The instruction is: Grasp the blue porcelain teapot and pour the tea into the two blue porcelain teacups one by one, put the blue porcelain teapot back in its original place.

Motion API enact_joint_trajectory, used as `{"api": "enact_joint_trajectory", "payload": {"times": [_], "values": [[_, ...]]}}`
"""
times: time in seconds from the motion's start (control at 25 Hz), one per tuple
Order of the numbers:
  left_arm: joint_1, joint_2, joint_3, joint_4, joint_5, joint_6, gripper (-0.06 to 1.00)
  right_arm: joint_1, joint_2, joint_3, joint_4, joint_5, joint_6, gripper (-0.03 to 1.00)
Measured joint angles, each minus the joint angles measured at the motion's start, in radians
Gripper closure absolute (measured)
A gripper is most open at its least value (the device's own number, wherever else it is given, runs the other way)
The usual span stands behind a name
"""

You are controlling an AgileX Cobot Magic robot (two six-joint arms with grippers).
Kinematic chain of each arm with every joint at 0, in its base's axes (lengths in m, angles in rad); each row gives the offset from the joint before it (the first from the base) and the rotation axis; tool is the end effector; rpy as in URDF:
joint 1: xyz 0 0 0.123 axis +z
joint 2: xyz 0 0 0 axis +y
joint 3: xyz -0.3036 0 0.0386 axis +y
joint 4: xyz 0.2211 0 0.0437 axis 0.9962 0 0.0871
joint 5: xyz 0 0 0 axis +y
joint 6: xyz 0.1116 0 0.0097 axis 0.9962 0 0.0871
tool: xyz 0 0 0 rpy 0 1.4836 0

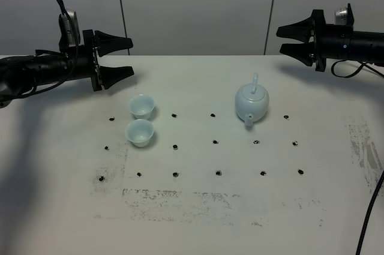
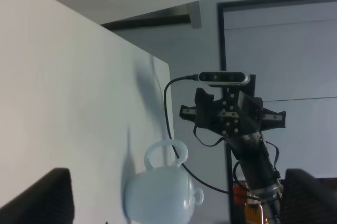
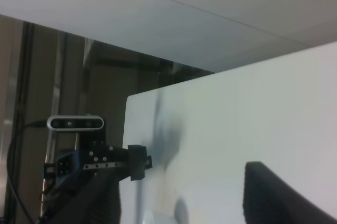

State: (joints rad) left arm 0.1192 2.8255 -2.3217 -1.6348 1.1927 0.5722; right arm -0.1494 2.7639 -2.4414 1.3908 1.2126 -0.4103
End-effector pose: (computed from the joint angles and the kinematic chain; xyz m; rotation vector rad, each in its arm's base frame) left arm 0.5642 -0.0371 0.1016 -0.3366 2.0235 -1.7666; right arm 0.5629 0.0197 0.1430 0.2387 2.1752 1.5972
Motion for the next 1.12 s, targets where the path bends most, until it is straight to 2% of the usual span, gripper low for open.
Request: {"api": "enact_joint_trajectory", "payload": {"times": [0.4, 0.56, 0.68, 0.8, 0.92, 1.04, 1.12], "values": [[0.000, 0.000, 0.000, 0.000, 0.000, 0.012, 0.19, 0.000, 0.000, 0.000, 0.001, 0.000, -0.002, 0.47], [0.000, 0.002, -0.027, 0.006, 0.001, 0.146, 0.19, 0.000, 0.001, -0.023, -0.028, 0.000, -0.078, 0.47], [0.000, 0.002, -0.114, 0.047, 0.003, 0.200, 0.19, 0.000, 0.002, -0.098, -0.150, 0.000, -0.143, 0.47], [0.000, -0.001, -0.255, 0.218, 0.001, 0.192, 0.19, 0.000, 0.002, -0.199, -0.352, 0.001, -0.139, 0.47], [0.000, -0.035, -0.344, 0.482, -0.047, 0.134, 0.19, 0.000, 0.002, -0.271, -0.607, 0.003, -0.079, 0.47], [0.000, -0.097, -0.355, 0.734, -0.099, 0.089, 0.19, 0.000, -0.006, -0.283, -0.856, 0.004, -0.003, 0.47], [0.000, -0.148, -0.326, 0.861, -0.120, 0.059, 0.19, 0.000, -0.039, -0.217, -0.974, 0.002, 0.035, 0.47]]}}
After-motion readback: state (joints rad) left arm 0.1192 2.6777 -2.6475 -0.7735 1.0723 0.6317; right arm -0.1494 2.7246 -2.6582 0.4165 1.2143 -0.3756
